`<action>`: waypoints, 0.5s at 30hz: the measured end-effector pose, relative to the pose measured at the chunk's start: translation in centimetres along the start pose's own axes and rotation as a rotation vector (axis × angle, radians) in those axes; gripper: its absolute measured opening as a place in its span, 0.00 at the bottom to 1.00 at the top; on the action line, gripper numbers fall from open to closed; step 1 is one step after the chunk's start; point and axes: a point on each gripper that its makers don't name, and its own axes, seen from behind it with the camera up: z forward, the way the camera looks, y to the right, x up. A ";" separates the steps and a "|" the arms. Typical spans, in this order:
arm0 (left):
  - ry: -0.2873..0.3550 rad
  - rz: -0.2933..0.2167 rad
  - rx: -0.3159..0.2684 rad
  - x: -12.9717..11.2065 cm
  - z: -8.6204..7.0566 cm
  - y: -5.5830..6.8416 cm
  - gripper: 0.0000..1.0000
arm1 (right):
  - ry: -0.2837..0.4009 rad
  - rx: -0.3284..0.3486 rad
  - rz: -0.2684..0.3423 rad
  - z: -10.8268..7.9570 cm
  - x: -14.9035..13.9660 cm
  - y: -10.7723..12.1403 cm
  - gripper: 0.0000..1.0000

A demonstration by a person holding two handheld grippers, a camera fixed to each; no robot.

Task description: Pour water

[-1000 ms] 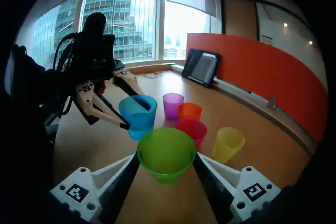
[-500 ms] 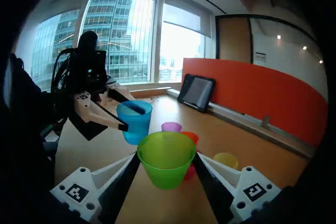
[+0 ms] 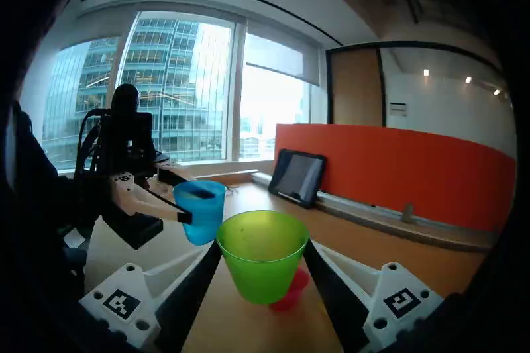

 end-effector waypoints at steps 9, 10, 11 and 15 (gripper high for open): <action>0.043 0.006 0.013 1.7 -0.4 -0.4 0.85 | 0.033 -0.007 -0.002 0.5 1.1 -0.1 0.92; 0.045 0.009 0.014 1.7 -0.4 -0.5 0.84 | 0.036 -0.006 -0.001 0.5 1.2 -0.2 0.92; 0.047 0.012 0.015 1.9 -0.4 -0.5 0.84 | 0.039 -0.004 0.001 0.6 1.3 -0.2 0.92; 0.058 0.033 0.026 2.4 -0.4 -0.7 0.84 | 0.046 0.001 0.016 0.9 1.6 -0.4 0.92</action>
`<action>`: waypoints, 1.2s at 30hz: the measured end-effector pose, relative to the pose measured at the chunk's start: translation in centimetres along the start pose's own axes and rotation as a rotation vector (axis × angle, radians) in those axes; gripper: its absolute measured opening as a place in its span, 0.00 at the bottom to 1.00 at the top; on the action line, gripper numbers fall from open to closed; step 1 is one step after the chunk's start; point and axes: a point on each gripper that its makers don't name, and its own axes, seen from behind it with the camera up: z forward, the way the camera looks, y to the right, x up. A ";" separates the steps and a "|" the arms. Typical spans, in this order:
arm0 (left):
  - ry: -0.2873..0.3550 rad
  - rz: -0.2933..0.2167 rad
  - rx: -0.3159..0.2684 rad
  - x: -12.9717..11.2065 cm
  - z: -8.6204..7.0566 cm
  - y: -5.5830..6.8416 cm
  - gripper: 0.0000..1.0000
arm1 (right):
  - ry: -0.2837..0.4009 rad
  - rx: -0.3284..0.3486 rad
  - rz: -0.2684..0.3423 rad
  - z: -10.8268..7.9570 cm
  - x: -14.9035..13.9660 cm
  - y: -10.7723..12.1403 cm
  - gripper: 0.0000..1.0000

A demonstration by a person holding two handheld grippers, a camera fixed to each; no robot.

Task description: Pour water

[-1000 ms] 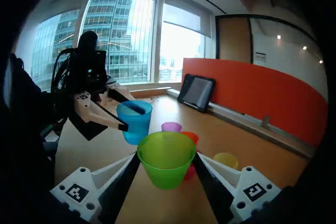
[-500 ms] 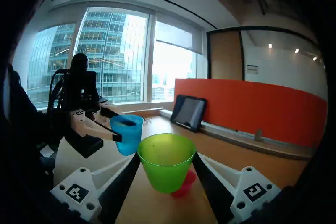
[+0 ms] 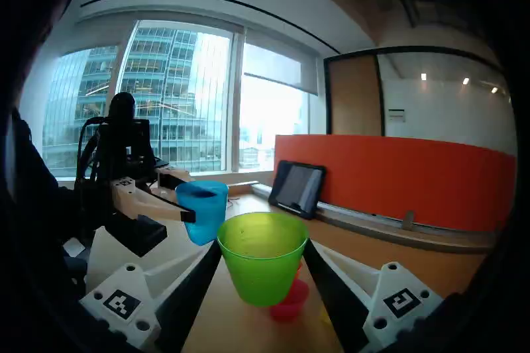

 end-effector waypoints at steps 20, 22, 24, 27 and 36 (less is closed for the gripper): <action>0.046 0.191 0.076 3.5 -0.3 -1.8 0.84 | 0.002 0.040 0.011 1.0 -0.3 -1.4 0.91; 0.047 0.212 0.083 3.8 -0.2 -2.0 0.84 | 0.001 0.046 0.008 1.1 -0.4 -1.6 0.91; 0.049 0.236 0.093 4.2 -0.2 -2.1 0.84 | -0.001 0.052 0.004 1.2 -0.5 -1.9 0.91; 0.053 0.270 0.108 4.9 -0.2 -2.3 0.84 | -0.003 0.057 0.000 1.3 -0.7 -2.1 0.91; 0.063 0.372 0.135 6.5 -0.1 -2.6 0.85 | -0.007 0.076 0.001 1.7 -1.2 -2.8 0.91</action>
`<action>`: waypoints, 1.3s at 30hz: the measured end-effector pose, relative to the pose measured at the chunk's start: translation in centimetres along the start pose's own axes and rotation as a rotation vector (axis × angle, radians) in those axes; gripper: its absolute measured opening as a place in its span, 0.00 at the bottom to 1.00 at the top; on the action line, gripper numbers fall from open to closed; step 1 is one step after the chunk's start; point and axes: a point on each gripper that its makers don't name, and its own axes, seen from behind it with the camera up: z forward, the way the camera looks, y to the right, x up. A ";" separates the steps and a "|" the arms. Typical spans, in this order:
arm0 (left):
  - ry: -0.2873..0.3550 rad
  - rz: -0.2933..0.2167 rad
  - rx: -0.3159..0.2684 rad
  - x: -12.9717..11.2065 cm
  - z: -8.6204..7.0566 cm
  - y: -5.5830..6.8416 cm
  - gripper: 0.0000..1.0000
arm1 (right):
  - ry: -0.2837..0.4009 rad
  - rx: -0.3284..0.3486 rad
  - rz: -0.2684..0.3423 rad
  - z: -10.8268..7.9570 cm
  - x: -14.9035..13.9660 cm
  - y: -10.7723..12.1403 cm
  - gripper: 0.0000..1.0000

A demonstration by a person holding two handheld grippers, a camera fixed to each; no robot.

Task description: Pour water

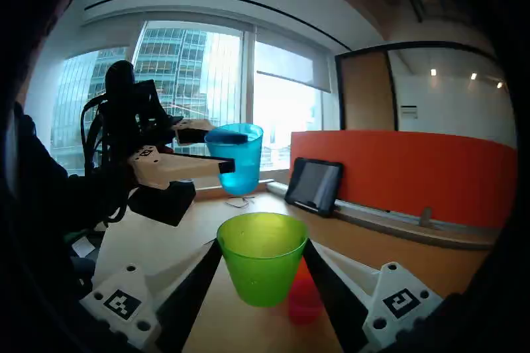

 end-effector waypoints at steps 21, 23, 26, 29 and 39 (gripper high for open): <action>0.005 0.243 0.044 2.6 0.2 -1.1 0.84 | -0.009 0.042 -0.014 1.6 -0.6 -1.7 0.91; 0.003 0.269 0.048 2.8 0.2 -1.1 0.85 | -0.010 0.045 -0.017 1.8 -0.6 -1.9 0.91; 0.002 0.307 0.052 3.1 0.2 -1.1 0.85 | -0.009 0.048 -0.020 2.0 -0.5 -2.1 0.91; 0.002 0.338 0.059 3.4 0.1 -1.2 0.84 | -0.008 0.052 -0.022 2.1 -0.5 -2.2 0.91; 0.002 0.430 0.070 4.3 0.2 -1.4 0.85 | -0.005 0.064 -0.026 2.7 -0.5 -2.9 0.91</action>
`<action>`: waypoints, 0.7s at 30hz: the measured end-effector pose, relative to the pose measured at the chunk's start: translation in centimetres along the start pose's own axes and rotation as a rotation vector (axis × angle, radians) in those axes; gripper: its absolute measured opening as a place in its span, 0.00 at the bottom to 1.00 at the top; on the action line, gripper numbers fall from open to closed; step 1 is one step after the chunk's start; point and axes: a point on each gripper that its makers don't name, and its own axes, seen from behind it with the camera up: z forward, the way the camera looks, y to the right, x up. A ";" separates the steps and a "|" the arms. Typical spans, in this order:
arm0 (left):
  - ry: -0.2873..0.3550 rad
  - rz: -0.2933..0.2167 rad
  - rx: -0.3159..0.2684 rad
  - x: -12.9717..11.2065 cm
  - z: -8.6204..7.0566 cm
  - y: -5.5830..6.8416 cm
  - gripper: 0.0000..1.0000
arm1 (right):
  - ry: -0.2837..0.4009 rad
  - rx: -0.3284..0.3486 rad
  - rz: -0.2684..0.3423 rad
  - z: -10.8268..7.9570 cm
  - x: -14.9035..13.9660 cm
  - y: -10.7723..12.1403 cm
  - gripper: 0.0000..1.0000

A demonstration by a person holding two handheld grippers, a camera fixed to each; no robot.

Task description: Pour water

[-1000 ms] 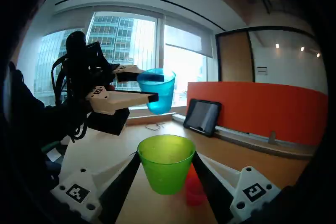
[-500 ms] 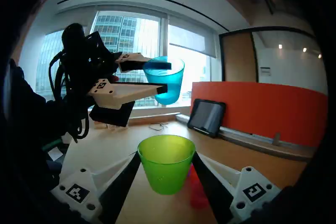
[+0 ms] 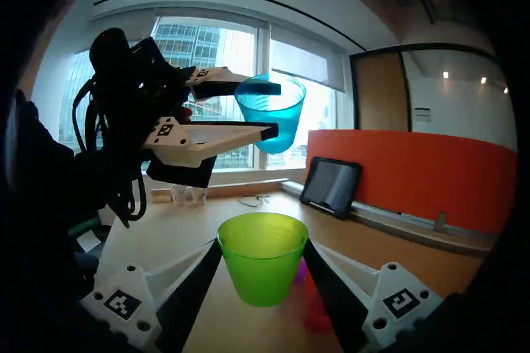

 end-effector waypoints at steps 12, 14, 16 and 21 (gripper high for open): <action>0.008 0.092 0.001 1.1 0.2 -0.4 0.85 | 0.018 0.002 0.005 0.3 0.4 0.0 0.91; 0.007 0.104 0.003 1.2 0.2 -0.5 0.85 | 0.019 0.002 0.005 0.3 0.4 0.0 0.91; 0.007 0.118 0.004 1.3 0.2 -0.5 0.85 | 0.020 0.002 0.005 0.2 0.4 0.0 0.91; 0.003 0.151 0.005 1.4 0.2 -0.3 0.85 | 0.021 0.002 0.005 0.1 0.4 0.0 0.91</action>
